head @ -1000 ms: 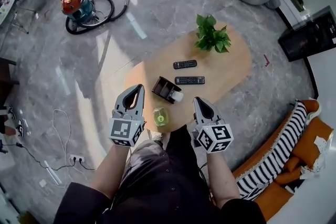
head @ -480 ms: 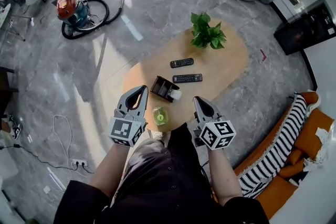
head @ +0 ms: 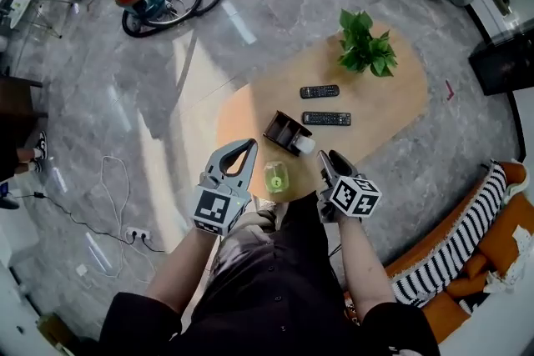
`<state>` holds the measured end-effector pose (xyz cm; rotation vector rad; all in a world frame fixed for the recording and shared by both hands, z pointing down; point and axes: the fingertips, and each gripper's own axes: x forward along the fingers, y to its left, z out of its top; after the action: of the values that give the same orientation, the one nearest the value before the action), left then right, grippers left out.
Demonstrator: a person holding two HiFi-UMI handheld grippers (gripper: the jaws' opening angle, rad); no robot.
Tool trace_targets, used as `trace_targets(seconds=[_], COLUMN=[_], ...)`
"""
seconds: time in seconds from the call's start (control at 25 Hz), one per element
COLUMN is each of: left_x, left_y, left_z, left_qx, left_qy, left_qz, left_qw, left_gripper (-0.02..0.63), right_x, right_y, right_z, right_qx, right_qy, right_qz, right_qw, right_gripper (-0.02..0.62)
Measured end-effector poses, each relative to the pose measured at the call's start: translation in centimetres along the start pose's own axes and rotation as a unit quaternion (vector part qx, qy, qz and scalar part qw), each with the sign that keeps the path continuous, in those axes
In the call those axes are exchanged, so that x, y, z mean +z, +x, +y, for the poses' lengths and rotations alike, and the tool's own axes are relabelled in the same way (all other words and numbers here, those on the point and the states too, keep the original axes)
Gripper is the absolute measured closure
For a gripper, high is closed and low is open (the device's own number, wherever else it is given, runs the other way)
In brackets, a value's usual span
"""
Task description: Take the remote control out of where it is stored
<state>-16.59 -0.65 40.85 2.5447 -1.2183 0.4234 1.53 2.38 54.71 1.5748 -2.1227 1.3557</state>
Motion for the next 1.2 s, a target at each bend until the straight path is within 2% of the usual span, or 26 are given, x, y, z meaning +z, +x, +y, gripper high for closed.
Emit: trace_targets(seconds=[0.12, 0.28, 0.48, 0.68, 0.76, 0.88, 0.96, 1.04, 1.2], left_x=[-0.7, -2.4, -5.1, -7.6, -8.0, -8.3, -8.4, -8.7, -8.1], left_y=[-0.5, -1.8, -3.3, -5.0, -5.3, -5.5, -6.1, -6.8, -7.2], left_z=[0.5, 1.4, 2.7, 3.9, 3.8, 3.7, 3.7, 3.7, 3.4], left_qx=[0.015, 0.051, 0.106, 0.157, 0.163, 0.159, 0.157, 0.152, 0.139], left_qy=[-0.002, -0.027, -0.067, -0.108, -0.116, -0.109, -0.107, -0.101, -0.093], left_qz=[0.006, 0.02, 0.034, 0.064, 0.068, 0.061, 0.056, 0.062, 0.06], left_qw=[0.9999, 0.9982, 0.9916, 0.9796, 0.9775, 0.9793, 0.9801, 0.9814, 0.984], left_gripper=[0.6, 0.6, 0.6, 0.6, 0.6, 0.6, 0.6, 0.6, 0.6], right_x=[-2.8, -6.3, -8.1, -10.2, -10.7, -11.2, -11.3, -11.1, -10.2], right_y=[3.3, 7.0, 10.8, 13.1, 14.0, 15.2, 15.0, 14.6, 13.3], right_z=[-3.0, -6.3, -8.0, -9.6, -9.9, -9.8, -9.6, -9.0, -7.8], right_qx=[-0.027, -0.06, -0.071, -0.119, -0.125, -0.134, -0.147, -0.153, -0.154], right_qy=[0.041, 0.108, 0.117, 0.156, 0.142, 0.133, 0.141, 0.149, 0.169], right_qz=[0.052, 0.104, 0.158, 0.187, 0.199, 0.209, 0.201, 0.186, 0.161], right_qw=[0.997, 0.987, 0.978, 0.963, 0.962, 0.959, 0.958, 0.959, 0.96], right_gripper=[0.439, 0.417, 0.387, 0.387, 0.388, 0.388, 0.405, 0.469, 0.477])
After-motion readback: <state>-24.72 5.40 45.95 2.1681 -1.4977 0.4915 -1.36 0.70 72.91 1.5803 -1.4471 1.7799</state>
